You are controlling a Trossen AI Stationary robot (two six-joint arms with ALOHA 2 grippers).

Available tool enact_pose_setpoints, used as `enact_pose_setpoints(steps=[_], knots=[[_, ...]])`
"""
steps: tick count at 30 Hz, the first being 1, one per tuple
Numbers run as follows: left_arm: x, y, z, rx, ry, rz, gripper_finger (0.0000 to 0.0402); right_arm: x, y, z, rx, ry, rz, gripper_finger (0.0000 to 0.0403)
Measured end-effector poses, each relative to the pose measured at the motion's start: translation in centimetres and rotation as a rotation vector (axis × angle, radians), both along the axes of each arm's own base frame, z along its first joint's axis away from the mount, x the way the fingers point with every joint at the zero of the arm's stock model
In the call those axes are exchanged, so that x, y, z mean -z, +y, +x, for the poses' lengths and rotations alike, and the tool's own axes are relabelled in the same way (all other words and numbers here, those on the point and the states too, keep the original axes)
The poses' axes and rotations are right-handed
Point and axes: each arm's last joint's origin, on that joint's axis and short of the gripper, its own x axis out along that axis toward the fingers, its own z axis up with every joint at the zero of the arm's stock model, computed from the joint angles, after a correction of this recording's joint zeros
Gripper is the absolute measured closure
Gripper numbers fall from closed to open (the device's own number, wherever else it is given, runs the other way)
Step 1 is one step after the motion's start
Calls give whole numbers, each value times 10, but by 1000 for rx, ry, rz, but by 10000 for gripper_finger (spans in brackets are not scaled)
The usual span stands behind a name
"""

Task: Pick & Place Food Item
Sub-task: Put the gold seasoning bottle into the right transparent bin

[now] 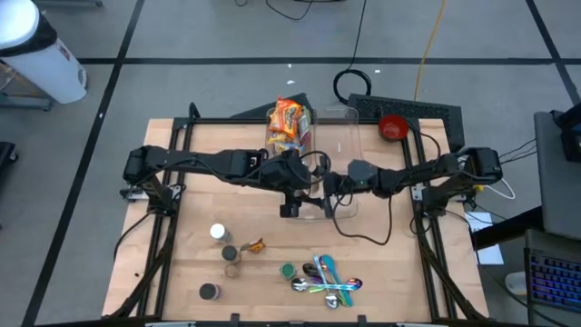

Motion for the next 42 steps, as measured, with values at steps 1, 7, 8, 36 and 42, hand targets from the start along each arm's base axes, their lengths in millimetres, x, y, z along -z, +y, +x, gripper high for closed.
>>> enact_pose_setpoints(steps=[1, 7, 8, 36, 42], knots=[[0, 0, 0, 0, -5, 2, 124, -1, 1, 0, -3, -6, -1, 149], [-1, -3, 1, -8, -16, 18, 124, -1, 9, 0, -16, -21, -21, 119], [-2, -3, 1, -12, -20, 26, 124, -1, 9, 0, -15, -21, -18, 108], [-32, -14, 2, 111, -251, 0, 124, -41, 19, -28, -86, -70, 60, 77], [-38, -15, 4, 152, -317, -18, 124, -51, 21, -30, -104, -149, 82, 80]])
